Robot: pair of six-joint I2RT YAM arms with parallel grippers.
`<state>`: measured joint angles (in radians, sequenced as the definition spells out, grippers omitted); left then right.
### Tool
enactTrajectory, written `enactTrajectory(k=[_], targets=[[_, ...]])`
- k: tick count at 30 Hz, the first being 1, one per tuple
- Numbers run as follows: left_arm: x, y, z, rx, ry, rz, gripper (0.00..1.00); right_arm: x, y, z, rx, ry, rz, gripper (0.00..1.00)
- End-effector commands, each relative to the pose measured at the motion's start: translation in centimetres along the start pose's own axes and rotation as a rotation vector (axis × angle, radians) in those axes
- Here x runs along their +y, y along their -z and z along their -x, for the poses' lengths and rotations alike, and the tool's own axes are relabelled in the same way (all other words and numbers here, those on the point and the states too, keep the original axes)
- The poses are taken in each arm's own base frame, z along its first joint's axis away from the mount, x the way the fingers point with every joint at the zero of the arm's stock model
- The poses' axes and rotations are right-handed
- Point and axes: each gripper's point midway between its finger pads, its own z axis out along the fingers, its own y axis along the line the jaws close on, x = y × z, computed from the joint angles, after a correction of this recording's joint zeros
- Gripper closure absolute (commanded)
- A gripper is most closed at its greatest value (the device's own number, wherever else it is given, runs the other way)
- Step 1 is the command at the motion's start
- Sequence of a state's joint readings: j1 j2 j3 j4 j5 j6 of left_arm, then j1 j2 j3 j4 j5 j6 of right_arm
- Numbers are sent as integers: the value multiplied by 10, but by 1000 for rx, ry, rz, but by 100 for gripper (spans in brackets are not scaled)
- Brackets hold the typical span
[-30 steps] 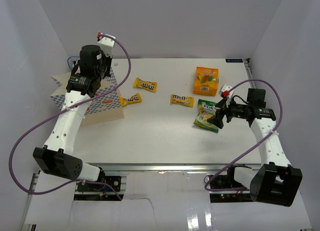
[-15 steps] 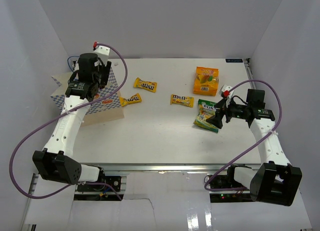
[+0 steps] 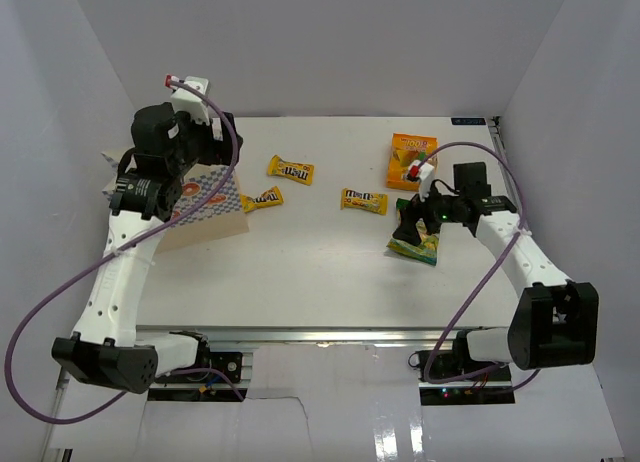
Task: Place the snacks into the paper bag
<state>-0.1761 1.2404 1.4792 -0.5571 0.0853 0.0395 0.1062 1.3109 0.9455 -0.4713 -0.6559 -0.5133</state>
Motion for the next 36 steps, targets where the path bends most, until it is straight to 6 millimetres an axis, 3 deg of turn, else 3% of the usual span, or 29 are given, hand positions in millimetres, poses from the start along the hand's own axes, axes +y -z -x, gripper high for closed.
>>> enactTrajectory(k=[1, 5, 9, 10, 12, 13, 15, 16, 17, 18, 19, 24, 26, 29, 30, 32, 33, 36], targets=[[-49, 36, 32, -111, 142, -240, 2, 3, -8, 36, -11, 196, -6, 2], [-66, 53, 30, -121, 270, -310, 2, 20, -27, 57, -52, 437, 146, 6], [-84, 49, 9, -60, 461, -387, 2, 3, -63, 88, -57, 421, 149, 6], [-94, 42, -4, -21, 530, -413, 2, -4, -74, 102, -47, 346, 162, 6], [-105, 25, -22, 36, 557, -398, 2, -3, -81, 110, -28, 265, 202, 4], [-130, 24, -26, 62, 533, -432, 2, -4, -85, 121, -42, 245, 218, 4], [-145, 4, -38, 102, 498, -396, 2, -2, -85, 122, -40, 194, 225, 4], [-163, 5, -36, 116, 445, -427, 2, 1, -83, 119, -40, 191, 238, 5], [-169, -1, -39, 136, 412, -421, 2, 3, -82, 116, -41, 189, 244, 5], [-172, -17, -62, 219, 378, -376, 2, 4, -75, 117, -53, 192, 243, 5], [-180, -20, -58, 221, 329, -386, 2, 7, -73, 109, -50, 179, 261, 6], [-172, -59, -119, 365, 192, -252, 2, -12, -53, 88, -56, 133, 216, 6], [-166, -67, -133, 393, 179, -202, 2, -18, -53, 83, -51, 153, 191, 6], [-170, -71, -132, 394, 213, -192, 2, -25, -64, 92, -65, 250, 157, 6], [-169, -71, -129, 389, 223, -183, 2, -35, -72, 96, -46, 262, 117, 6], [-168, -62, -119, 362, 246, -184, 2, -38, -88, 109, -37, 268, 95, 5], [-167, -58, -117, 356, 274, -178, 2, -53, -101, 120, -14, 253, 50, 4], [-165, -40, -115, 343, 354, -174, 2, -55, -130, 126, 72, 236, 77, 2]])
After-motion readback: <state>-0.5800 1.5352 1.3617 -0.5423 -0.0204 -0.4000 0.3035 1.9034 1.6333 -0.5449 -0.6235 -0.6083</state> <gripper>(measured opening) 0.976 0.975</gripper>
